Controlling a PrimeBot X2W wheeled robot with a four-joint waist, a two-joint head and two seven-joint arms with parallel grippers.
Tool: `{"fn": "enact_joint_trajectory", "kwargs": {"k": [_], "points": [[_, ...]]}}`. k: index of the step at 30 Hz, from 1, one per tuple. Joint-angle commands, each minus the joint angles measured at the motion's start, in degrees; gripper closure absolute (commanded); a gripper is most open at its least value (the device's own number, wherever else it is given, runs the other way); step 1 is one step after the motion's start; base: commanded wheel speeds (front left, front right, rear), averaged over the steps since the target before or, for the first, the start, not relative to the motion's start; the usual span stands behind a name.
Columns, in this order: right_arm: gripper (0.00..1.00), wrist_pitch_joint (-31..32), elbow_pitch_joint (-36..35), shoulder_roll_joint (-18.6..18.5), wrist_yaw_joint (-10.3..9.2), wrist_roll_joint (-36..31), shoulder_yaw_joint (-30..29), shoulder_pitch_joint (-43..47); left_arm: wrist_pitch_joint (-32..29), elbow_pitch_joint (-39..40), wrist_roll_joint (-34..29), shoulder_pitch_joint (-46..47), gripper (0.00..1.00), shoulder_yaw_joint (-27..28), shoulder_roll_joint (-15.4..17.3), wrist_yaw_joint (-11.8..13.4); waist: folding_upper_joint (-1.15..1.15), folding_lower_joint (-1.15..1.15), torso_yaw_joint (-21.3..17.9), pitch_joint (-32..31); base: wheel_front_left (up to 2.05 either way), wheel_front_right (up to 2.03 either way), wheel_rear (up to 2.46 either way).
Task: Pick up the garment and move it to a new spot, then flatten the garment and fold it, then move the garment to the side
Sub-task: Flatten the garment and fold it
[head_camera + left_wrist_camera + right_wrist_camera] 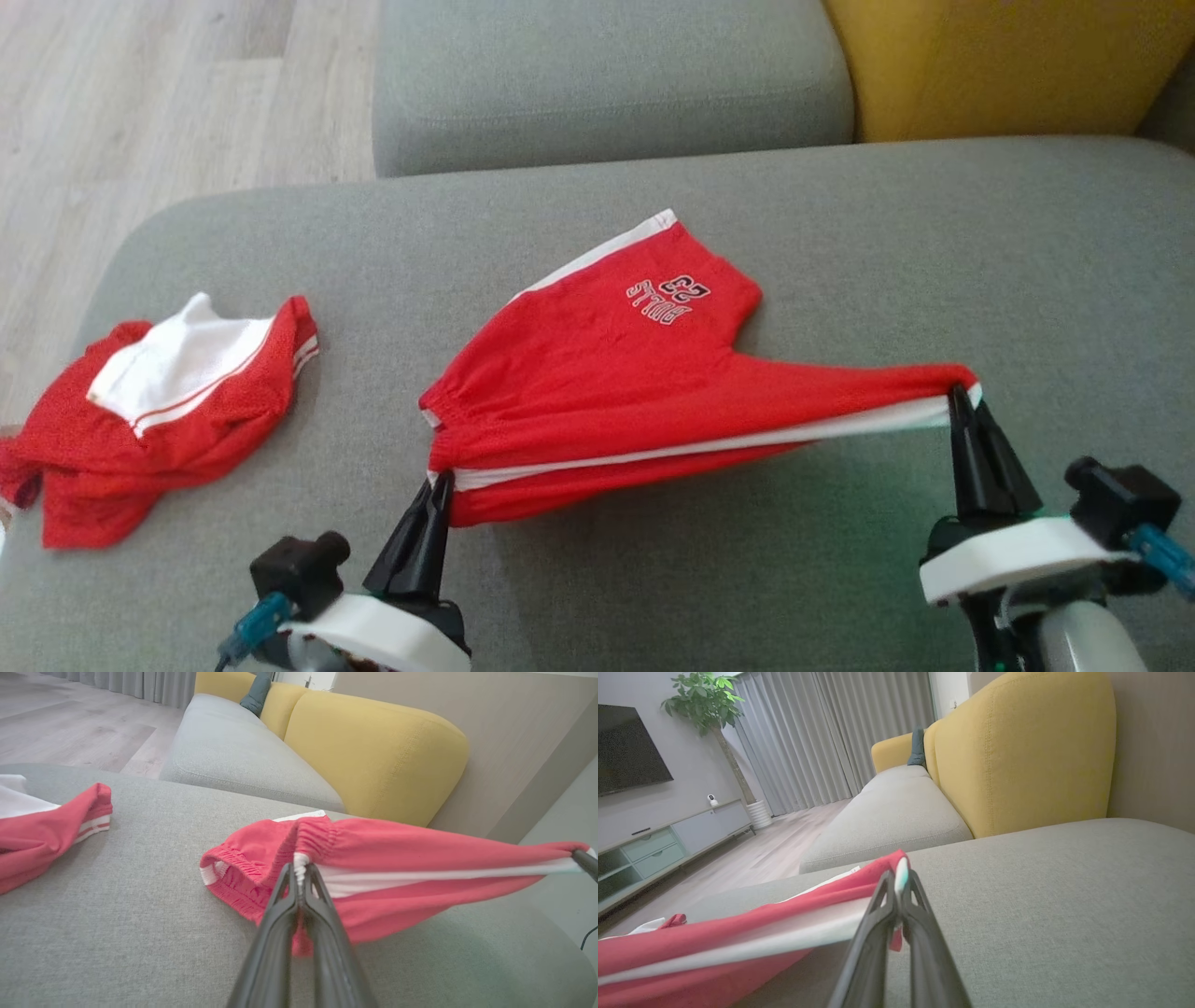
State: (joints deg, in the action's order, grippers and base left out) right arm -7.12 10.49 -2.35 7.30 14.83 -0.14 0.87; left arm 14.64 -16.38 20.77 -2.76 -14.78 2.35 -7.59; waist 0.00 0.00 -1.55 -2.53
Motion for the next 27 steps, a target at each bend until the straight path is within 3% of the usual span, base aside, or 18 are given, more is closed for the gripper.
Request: {"fn": "enact_joint_trajectory", "kwargs": {"k": [1, 6, 12, 20, 27], "points": [[1.0, 0.1, -2.54, -0.53, 0.19, -0.48, 0.27, -3.16, 0.36, 1.82, 0.21, 2.34, 1.0, 2.64, 0.56, 0.1, 0.0, 0.0, 0.15, 0.7, 0.0, 0.0, 0.0], [1.0, 2.15, -0.59, -0.58, 0.19, -2.78, 2.63, -7.98, 0.36, 1.99, 1.47, 4.12, 1.0, 1.68, 0.55, 0.1, 0.0, 0.0, 1.23, 2.42, 0.0, 0.0, 0.0], [1.0, 2.74, 6.51, -2.86, 0.19, -5.97, 6.02, -17.33, 0.36, 0.72, 1.76, 8.77, 1.0, -1.26, 0.54, 0.1, 0.0, 0.0, 4.14, 6.4, 0.0, 0.0, 0.0], [1.0, 1.14, 17.64, -4.17, 0.19, -7.73, 6.27, -30.35, 0.36, -2.7, 2.88, 17.75, 1.0, -4.21, 0.54, 0.11, 0.0, 0.0, 7.87, 13.74, 0.0, 0.0, 0.0], [1.0, -1.17, 26.76, -4.28, 0.19, -10.33, 5.96, -40.79, 0.36, -5.1, 5.99, 23.97, 1.0, -4.62, 0.54, 1.61, 0.0, 0.0, 9.48, 18.19, 0.0, 0.0, 0.0]]}}
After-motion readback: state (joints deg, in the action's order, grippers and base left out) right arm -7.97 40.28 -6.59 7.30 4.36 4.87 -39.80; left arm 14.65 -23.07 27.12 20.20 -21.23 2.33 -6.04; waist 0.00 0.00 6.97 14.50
